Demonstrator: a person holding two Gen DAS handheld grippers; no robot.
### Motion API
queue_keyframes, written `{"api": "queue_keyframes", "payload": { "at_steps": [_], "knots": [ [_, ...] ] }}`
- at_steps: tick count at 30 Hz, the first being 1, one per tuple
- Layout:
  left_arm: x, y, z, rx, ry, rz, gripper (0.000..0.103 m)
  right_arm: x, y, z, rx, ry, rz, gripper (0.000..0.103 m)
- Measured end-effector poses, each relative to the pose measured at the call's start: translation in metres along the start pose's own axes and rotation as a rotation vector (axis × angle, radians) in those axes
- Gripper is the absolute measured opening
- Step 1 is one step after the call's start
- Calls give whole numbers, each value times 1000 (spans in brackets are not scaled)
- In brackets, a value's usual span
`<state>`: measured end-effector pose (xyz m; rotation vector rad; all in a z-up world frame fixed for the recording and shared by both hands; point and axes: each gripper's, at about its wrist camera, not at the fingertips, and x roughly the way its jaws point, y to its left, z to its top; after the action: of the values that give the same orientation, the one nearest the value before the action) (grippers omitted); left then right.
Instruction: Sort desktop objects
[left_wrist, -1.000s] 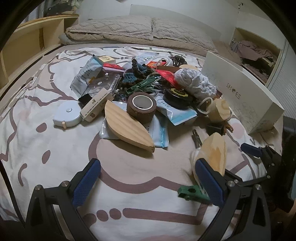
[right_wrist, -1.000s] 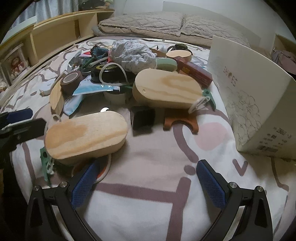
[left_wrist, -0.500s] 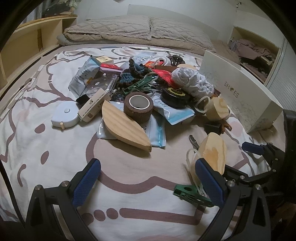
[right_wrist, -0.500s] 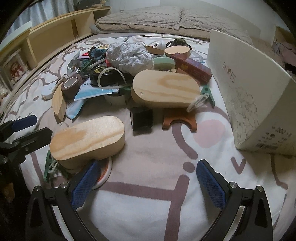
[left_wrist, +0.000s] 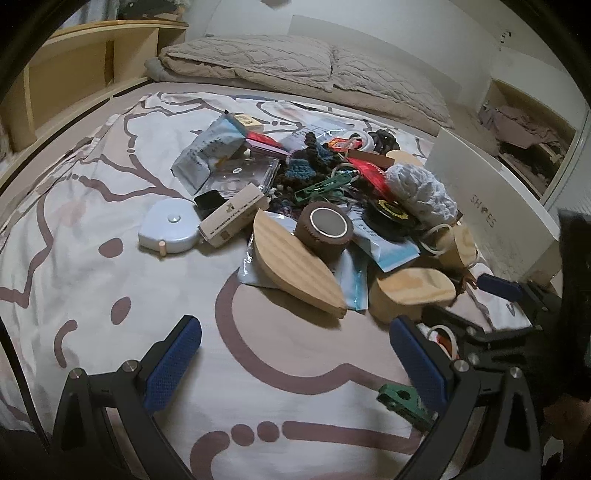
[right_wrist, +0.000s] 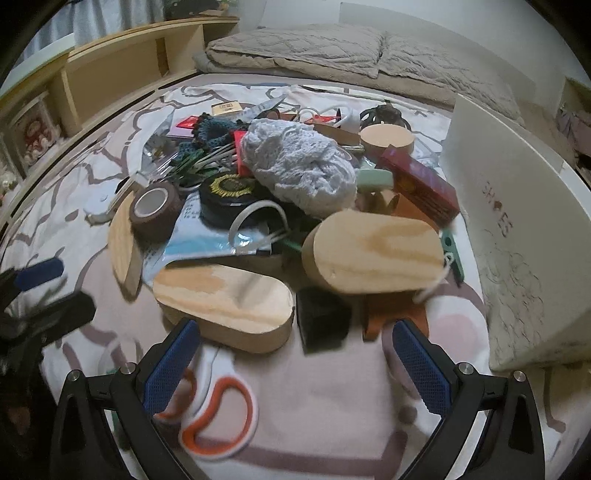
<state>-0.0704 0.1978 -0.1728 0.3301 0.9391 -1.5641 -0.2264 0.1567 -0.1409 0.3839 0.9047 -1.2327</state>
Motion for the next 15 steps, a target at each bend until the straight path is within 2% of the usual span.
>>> {"api": "queue_keyframes", "payload": {
  "at_steps": [7, 13, 15],
  "knots": [
    [-1, -11, -5, 41, 18, -41, 103, 7, -11, 3, 48, 13, 17, 103],
    [-7, -22, -14, 48, 48, -170, 103, -10, -27, -19, 78, 3, 73, 103],
    [-8, -29, -17, 50, 77, -190, 103, -15, -29, -27, 70, 12, 79, 103]
  ]
}}
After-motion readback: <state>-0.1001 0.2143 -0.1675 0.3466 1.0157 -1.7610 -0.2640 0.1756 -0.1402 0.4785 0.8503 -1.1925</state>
